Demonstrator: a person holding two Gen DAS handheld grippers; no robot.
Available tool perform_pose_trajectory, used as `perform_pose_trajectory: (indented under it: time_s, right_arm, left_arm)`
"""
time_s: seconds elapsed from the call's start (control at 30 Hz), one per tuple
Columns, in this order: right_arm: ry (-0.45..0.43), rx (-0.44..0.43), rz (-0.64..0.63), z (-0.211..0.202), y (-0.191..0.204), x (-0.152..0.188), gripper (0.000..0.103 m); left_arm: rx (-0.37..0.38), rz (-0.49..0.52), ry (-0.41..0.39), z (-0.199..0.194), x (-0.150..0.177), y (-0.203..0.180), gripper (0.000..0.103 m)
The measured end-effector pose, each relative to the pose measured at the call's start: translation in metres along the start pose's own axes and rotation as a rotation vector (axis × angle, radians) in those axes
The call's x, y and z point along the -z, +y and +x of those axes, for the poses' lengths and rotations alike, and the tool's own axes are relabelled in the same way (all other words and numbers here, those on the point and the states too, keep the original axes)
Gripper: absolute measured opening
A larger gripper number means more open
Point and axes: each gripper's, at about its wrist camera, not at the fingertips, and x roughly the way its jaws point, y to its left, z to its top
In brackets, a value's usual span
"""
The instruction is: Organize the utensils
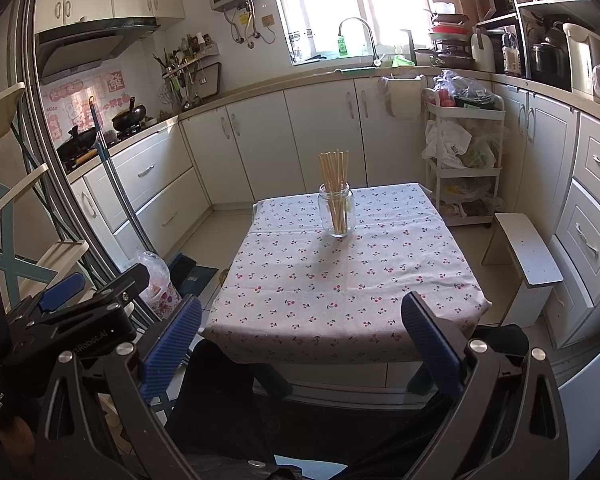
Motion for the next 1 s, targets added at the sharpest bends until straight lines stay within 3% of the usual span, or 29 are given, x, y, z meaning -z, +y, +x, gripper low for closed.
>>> perform_pose_trajectory:
  time_s: [1.0]
  right_arm:
    - [0.008, -0.006, -0.002, 0.000, 0.010, 0.008, 0.096]
  left_arm:
    - [0.000, 0.001, 0.001, 0.000, 0.000, -0.002, 0.095]
